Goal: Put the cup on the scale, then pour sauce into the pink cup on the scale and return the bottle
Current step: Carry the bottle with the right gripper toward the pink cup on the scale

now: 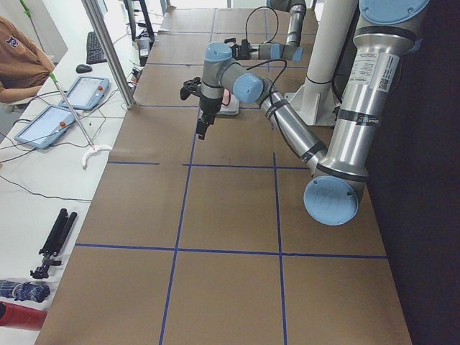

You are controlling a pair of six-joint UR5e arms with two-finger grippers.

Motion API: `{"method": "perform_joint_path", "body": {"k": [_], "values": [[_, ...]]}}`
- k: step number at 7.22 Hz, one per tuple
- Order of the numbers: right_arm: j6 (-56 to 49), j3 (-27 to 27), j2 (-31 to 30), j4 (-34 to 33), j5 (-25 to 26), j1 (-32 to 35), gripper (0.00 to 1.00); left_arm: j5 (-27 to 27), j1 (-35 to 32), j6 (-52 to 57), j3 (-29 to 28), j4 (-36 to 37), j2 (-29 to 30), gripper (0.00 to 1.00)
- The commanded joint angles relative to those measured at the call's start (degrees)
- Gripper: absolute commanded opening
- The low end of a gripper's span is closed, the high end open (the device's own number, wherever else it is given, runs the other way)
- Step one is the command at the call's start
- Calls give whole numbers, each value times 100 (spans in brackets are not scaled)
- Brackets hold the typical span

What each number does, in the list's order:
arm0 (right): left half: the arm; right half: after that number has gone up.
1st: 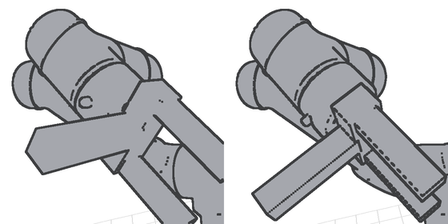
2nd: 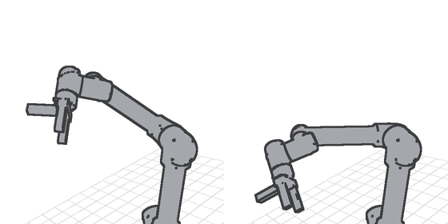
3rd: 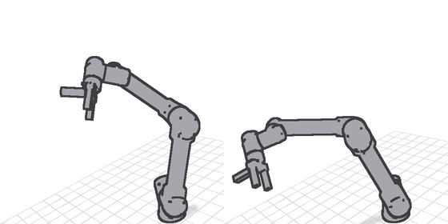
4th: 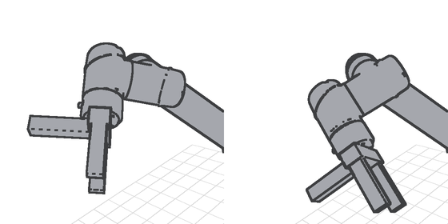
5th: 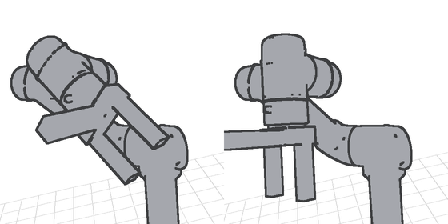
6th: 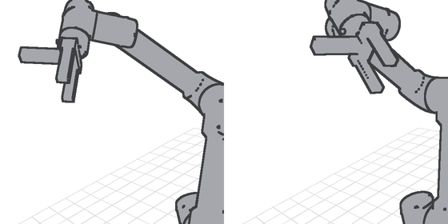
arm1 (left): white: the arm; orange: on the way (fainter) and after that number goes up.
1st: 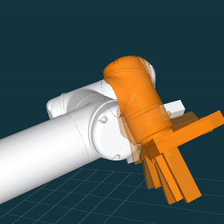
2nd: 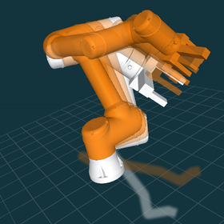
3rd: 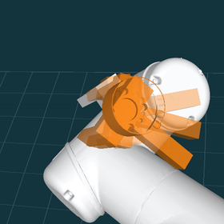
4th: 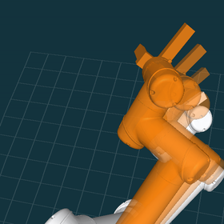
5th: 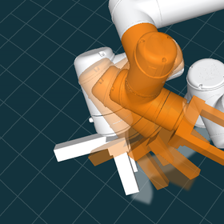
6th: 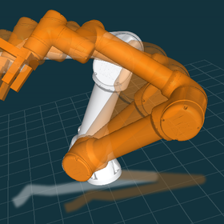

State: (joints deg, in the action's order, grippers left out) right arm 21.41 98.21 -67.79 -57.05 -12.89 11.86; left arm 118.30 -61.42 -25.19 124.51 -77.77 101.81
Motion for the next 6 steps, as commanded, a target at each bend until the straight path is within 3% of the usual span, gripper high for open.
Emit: {"method": "perform_joint_path", "body": {"k": [1, 6], "values": [[-5, -108, 240, -465, 119, -9, 0, 0, -28, 5, -32, -1, -12, 100], [-506, -617, 222, -536, 752, -61, 0, 0, -72, 14, -198, -19, -12, 100]]}}
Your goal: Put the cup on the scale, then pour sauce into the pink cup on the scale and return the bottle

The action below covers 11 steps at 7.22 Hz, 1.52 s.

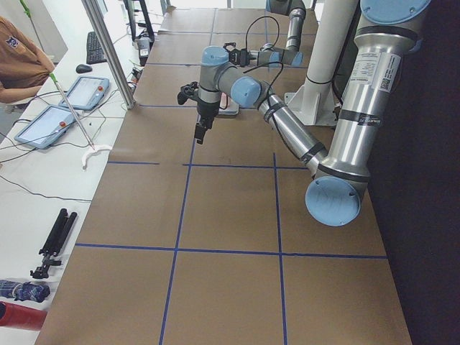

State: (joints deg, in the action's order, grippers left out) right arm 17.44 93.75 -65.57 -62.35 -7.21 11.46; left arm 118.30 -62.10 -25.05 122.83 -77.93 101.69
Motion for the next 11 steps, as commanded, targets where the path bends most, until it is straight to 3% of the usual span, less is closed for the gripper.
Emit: {"method": "perform_joint_path", "body": {"k": [1, 11], "values": [[-214, -286, 1, -6, 280, -56, 0, 0, -3, 9, -65, -12, 0, 100], [-1567, -771, 71, -6, 967, -205, 0, 9, -3, 9, -320, -30, 0, 100]]}}
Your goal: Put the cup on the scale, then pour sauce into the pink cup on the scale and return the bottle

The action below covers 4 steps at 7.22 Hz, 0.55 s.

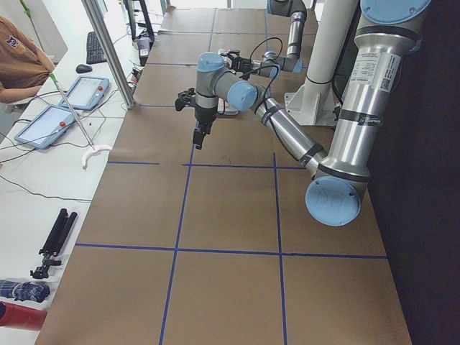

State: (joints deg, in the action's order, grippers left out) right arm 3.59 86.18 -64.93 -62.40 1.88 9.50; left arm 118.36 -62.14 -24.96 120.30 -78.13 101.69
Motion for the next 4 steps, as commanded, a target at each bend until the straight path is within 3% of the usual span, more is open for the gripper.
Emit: {"method": "perform_joint_path", "body": {"k": [1, 4], "values": [[-270, -22, 24, -9, 102, -10, 0, 3, -17, 0, -138, -44, 0, 100], [-744, -92, 121, 0, 383, -45, 0, 3, -53, 9, -305, -176, 0, 100]]}}
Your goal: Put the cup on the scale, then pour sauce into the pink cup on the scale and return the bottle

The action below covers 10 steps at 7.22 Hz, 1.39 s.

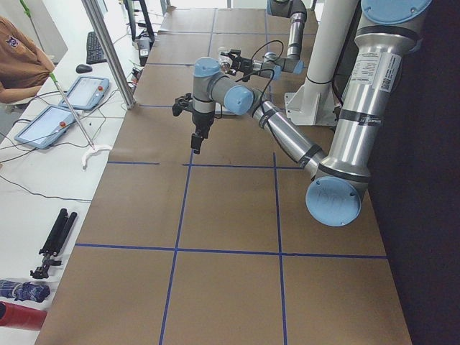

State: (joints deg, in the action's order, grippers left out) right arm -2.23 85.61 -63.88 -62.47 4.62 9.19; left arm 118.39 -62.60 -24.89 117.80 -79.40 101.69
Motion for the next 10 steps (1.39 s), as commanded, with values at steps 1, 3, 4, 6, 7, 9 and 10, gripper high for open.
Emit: {"method": "perform_joint_path", "body": {"k": [1, 3, 4, 6, 7, 9, 10], "values": [[-277, -27, 25, 7, 144, -5, 0, 0, -59, 123, -64, -49, 0, 100], [-566, -36, 182, 7, 189, -5, 0, 9, -191, 335, -178, -49, 0, 100], [-646, -45, 166, 7, 241, -5, 0, 9, -200, 335, -187, -49, 0, 100], [-656, -45, 174, 7, 268, -5, 0, 26, -200, 335, -179, -49, 0, 100], [-664, -45, 174, 7, 276, -5, 0, 27, -200, 335, -179, -49, 0, 100], [-682, -45, 183, 16, 268, -5, 0, 27, -209, 335, -179, -49, 0, 100], [-673, -53, 209, 16, 268, 3, 0, 27, -209, 335, -179, -49, 0, 100]]}}
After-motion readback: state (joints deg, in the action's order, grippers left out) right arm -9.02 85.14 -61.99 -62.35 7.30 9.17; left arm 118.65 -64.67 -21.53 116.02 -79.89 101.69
